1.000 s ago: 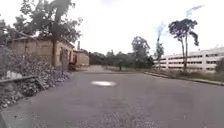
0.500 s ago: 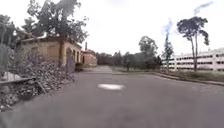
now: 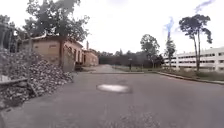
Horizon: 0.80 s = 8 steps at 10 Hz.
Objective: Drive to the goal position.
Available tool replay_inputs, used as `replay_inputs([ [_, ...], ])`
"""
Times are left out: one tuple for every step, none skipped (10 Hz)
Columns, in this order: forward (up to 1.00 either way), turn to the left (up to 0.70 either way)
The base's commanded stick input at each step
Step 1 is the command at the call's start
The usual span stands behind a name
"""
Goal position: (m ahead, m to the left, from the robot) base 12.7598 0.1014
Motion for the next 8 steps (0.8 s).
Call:
replay_inputs([
  [0.70,0.00],
  [0.70,0.00],
  [0.70,0.00],
  [0.70,0.00],
  [0.70,0.00],
  [0.70,0.00],
  [0.70,0.00],
  [0.70,0.00],
])
